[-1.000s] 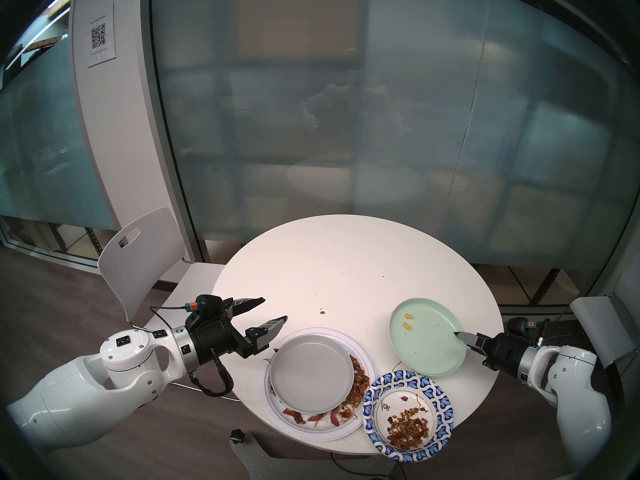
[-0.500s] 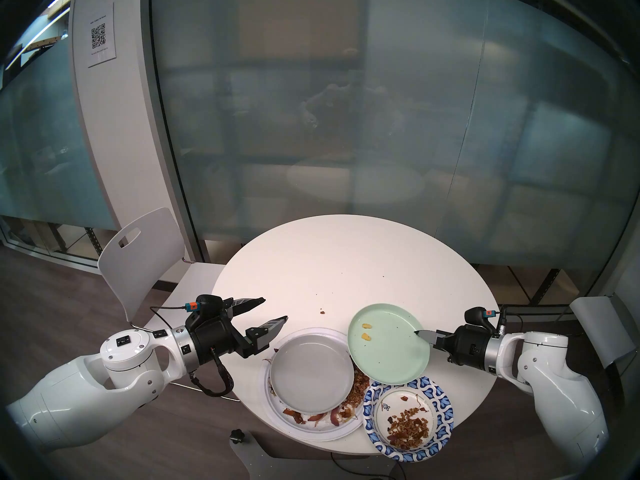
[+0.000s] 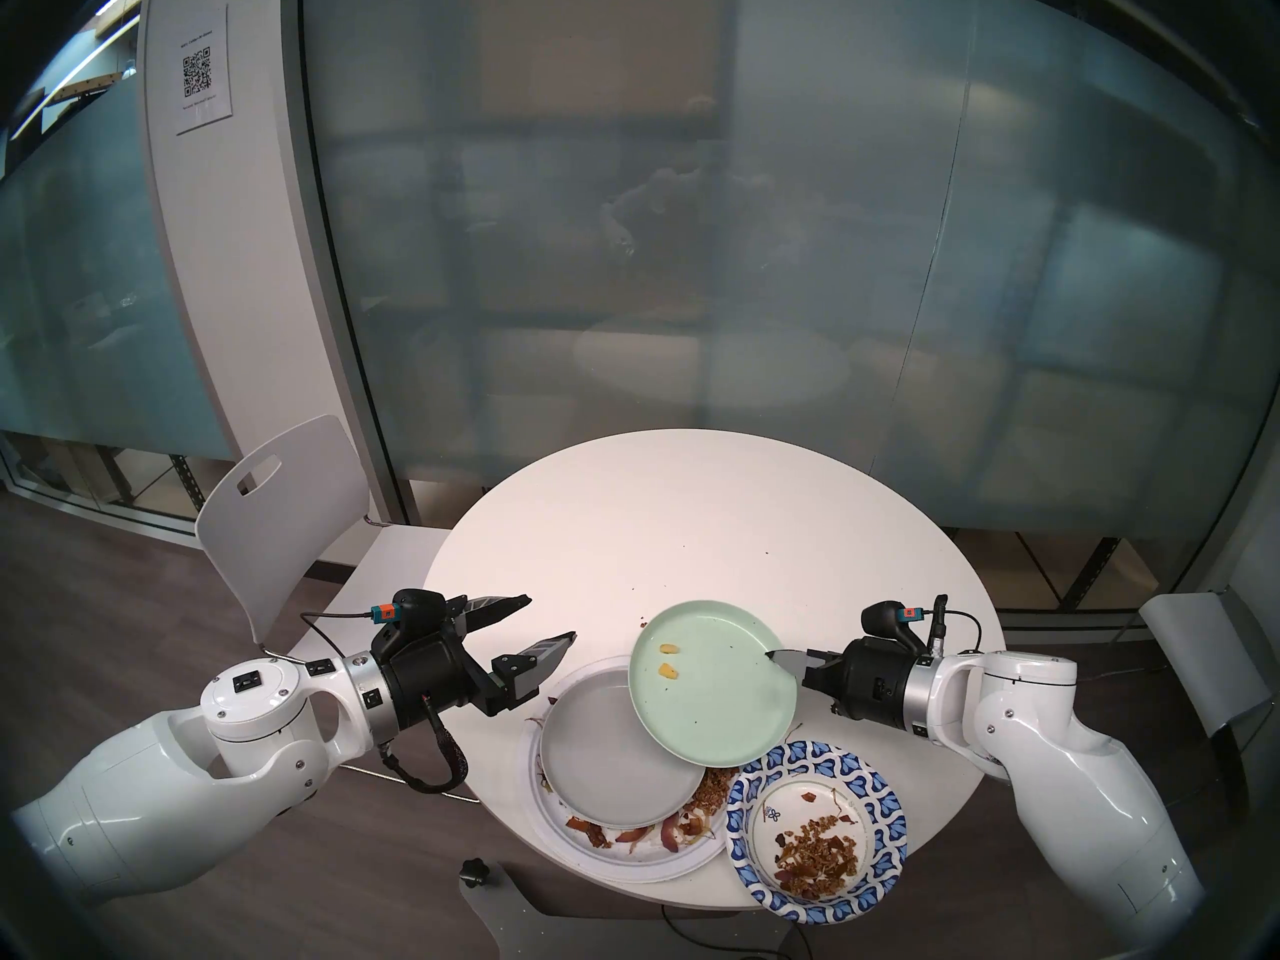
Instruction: Stack the plates into one stack
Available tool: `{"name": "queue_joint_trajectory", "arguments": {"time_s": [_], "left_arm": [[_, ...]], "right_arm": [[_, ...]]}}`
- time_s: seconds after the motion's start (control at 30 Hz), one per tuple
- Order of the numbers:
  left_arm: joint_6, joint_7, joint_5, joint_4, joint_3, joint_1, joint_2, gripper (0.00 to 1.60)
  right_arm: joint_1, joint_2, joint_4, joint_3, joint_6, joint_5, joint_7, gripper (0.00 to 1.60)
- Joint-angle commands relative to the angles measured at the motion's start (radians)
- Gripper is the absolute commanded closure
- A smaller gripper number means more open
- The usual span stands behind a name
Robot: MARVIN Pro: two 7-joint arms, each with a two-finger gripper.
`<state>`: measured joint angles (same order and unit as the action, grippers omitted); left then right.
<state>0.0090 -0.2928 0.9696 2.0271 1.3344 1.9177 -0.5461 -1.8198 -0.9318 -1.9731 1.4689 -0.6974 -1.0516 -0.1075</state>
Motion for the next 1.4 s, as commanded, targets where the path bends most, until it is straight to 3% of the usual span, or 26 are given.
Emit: {"name": "queue_joint_trajectory", "arguments": {"time_s": [0.0, 0.2, 0.3, 0.73, 0.8, 0.83, 1.17, 1.37], "left_arm": [[-0.006, -0.002, 0.000, 0.014, 0.005, -0.005, -0.001, 0.00], [-0.007, -0.002, 0.001, 0.014, 0.004, -0.006, 0.000, 0.00], [-0.007, -0.001, 0.001, 0.014, 0.004, -0.006, 0.000, 0.00], [-0.009, -0.001, 0.001, 0.016, 0.004, -0.005, 0.001, 0.00], [-0.010, 0.000, 0.001, 0.016, 0.005, -0.004, 0.002, 0.00], [-0.012, 0.001, 0.002, 0.018, 0.006, -0.003, 0.003, 0.00], [-0.013, 0.001, 0.002, 0.018, 0.006, -0.002, 0.003, 0.00], [-0.015, 0.003, 0.002, 0.019, 0.007, 0.000, 0.004, 0.00]], "right_arm": [[0.109, -0.070, 0.001, -0.067, -0.007, 0.024, 0.004, 1.60], [0.185, -0.125, 0.050, -0.144, -0.033, 0.063, 0.014, 1.60], [0.188, -0.142, 0.057, -0.153, -0.043, 0.080, 0.015, 1.60], [0.322, -0.193, 0.162, -0.235, -0.184, 0.187, -0.037, 1.60], [0.336, -0.192, 0.172, -0.248, -0.204, 0.203, -0.059, 1.60], [0.424, -0.138, 0.220, -0.318, -0.247, 0.215, -0.124, 1.60], [0.408, -0.107, 0.191, -0.327, -0.256, 0.221, -0.153, 1.60], [0.402, -0.057, 0.171, -0.368, -0.244, 0.262, -0.235, 1.60]]}}
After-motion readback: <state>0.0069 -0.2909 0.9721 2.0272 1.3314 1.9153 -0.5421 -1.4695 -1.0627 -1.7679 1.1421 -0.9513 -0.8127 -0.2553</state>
